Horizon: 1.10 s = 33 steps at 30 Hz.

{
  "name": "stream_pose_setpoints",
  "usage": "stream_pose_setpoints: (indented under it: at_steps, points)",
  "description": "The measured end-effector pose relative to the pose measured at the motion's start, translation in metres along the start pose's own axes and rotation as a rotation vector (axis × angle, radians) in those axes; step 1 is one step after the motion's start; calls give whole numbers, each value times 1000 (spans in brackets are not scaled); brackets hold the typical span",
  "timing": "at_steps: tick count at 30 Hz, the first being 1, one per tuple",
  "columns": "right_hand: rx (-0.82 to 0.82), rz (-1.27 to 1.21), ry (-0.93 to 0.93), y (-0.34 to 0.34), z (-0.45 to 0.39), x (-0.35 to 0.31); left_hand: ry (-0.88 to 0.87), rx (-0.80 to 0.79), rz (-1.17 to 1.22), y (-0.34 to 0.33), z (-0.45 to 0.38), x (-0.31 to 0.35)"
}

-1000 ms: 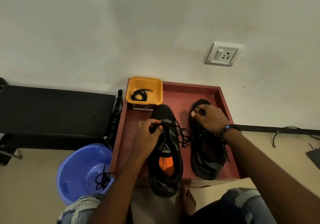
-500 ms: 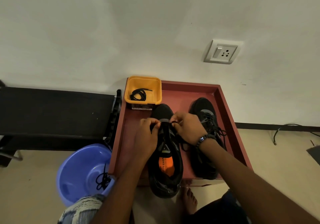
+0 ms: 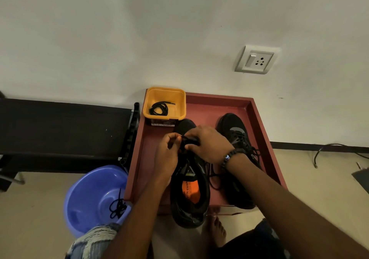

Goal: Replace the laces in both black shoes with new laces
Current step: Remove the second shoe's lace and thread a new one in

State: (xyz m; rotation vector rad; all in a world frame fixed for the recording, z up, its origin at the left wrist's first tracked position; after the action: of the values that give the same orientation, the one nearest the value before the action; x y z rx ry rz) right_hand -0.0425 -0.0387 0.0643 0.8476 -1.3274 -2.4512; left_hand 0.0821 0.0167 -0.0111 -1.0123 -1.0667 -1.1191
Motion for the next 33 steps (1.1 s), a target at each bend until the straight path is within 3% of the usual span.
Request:
stream_pose_setpoints:
  at_steps: [9,16,20,24,28,31,33]
  points:
    - [-187,-143,40,41,-27,-29,18,-90,-336,-2,-5,-8]
    - [57,-644,233,88,-24,-71,5,4,-448,-1,-7,-9]
    - [94,-296,234,88,-30,-58,-10,7,-342,1,-7,-8]
    - [3,105,89,93,-36,-28,29,9,43,1,4,8]
    - [284,391,-79,111,-30,0,-13,85,380,14,5,20]
    - [276,363,-62,97,-20,0,65,233,493,21,4,16]
    - [124,180,2,74,-11,-6,139,262,430,21,4,12]
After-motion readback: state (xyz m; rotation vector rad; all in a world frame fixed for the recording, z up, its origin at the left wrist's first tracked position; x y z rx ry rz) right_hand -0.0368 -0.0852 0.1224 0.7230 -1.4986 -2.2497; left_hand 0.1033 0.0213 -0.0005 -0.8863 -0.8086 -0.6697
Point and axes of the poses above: each hand's wrist, its own z-axis away from the middle knuckle, its own y-axis out of the back of the hand, x = y × z, the point moved 2 cm from there along -z, towards the middle knuckle, and after that the axes turned 14 degrees about -x, right-handed, at the moved point
